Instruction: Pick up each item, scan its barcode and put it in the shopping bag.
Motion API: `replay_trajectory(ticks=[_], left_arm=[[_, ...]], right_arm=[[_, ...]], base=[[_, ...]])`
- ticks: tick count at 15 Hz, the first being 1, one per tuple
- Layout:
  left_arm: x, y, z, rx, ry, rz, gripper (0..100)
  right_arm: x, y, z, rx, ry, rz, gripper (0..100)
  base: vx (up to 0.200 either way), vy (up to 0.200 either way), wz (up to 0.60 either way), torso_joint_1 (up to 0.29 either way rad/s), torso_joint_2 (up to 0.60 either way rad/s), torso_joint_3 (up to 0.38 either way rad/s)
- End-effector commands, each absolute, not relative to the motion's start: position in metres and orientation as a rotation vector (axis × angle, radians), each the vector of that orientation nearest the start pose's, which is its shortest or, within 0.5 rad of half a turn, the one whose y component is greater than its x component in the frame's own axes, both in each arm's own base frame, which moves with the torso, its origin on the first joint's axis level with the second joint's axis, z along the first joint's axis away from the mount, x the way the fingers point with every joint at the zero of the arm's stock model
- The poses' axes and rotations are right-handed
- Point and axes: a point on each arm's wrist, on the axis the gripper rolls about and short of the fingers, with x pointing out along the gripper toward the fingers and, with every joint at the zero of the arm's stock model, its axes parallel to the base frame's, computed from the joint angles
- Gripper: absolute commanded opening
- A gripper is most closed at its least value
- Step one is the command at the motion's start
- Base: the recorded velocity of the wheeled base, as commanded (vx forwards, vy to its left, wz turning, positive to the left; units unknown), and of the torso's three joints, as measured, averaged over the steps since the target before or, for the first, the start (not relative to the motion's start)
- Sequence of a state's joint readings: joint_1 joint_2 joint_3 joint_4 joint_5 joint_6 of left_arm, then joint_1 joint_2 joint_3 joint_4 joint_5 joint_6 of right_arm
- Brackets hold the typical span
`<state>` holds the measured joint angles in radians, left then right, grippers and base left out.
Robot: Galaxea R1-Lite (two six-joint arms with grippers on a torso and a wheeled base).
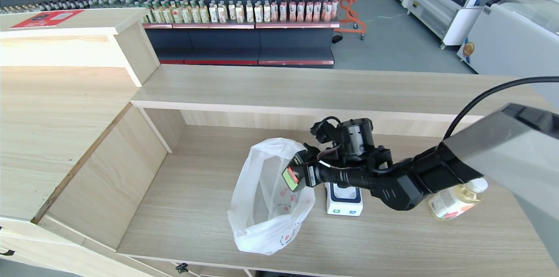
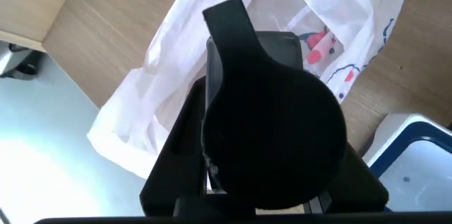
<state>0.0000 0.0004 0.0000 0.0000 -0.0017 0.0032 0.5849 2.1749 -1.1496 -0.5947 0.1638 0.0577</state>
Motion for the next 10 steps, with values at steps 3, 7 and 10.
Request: replay_trajectory(ticks=[3,7,10], left_arm=[[-0.023,0.000,0.075,0.003,0.000,-0.002,100],[-0.023,0.000,0.075,0.003,0.000,-0.002,100],[-0.023,0.000,0.075,0.003,0.000,-0.002,100]], right_arm=[[0.369,0.266,0.037,-0.263,0.420,0.806,0],[0.384,0.289,0.013,-0.396,0.335,0.859,0],[0.384,0.303,-0.003,-0.410,0.288,0.880,0]], base=[[0.000,0.000,0.00,0.000,0.00,0.000],[0.000,0.000,0.00,0.000,0.00,0.000],[0.000,0.000,0.00,0.000,0.00,0.000]])
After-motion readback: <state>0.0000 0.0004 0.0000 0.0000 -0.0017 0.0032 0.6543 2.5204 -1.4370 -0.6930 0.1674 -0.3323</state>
